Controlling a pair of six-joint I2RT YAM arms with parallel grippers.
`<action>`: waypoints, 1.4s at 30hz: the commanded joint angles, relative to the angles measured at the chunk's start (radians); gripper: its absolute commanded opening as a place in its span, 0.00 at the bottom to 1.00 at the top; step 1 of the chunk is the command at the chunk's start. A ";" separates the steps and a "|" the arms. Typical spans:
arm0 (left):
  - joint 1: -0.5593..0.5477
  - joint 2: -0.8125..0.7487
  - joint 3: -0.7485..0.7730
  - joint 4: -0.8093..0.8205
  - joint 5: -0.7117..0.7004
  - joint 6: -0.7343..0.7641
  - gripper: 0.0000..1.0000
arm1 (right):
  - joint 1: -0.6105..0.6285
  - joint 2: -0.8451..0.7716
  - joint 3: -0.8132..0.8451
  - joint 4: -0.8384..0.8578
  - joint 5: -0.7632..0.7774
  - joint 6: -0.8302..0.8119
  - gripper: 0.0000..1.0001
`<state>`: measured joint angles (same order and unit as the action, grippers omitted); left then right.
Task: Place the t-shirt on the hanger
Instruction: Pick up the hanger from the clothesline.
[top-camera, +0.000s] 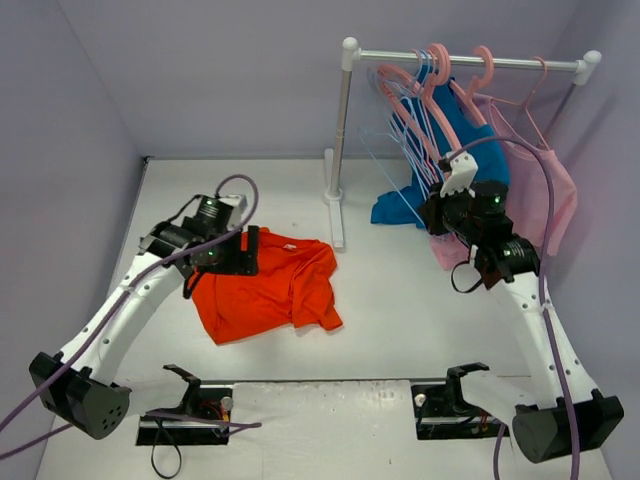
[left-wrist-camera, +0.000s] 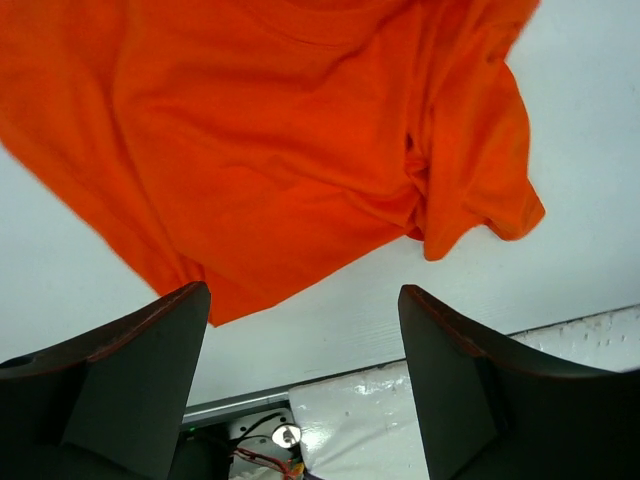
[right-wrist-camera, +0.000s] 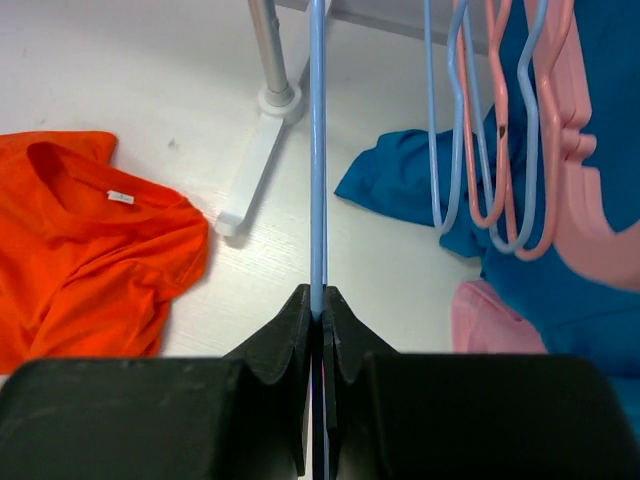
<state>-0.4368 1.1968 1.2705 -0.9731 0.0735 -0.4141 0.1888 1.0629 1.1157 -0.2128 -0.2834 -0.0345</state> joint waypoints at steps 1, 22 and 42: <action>-0.098 0.030 -0.035 0.097 -0.071 -0.066 0.71 | 0.011 -0.098 -0.033 0.060 -0.039 0.035 0.00; 0.042 0.575 0.288 0.183 -0.356 -0.020 0.61 | 0.041 -0.313 -0.175 0.004 -0.109 0.139 0.00; 0.069 0.763 0.390 0.188 -0.370 -0.026 0.49 | 0.070 -0.310 -0.169 -0.003 -0.139 0.150 0.00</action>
<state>-0.3729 1.9734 1.6045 -0.7948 -0.2813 -0.4310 0.2434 0.7304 0.9253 -0.2741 -0.4021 0.1122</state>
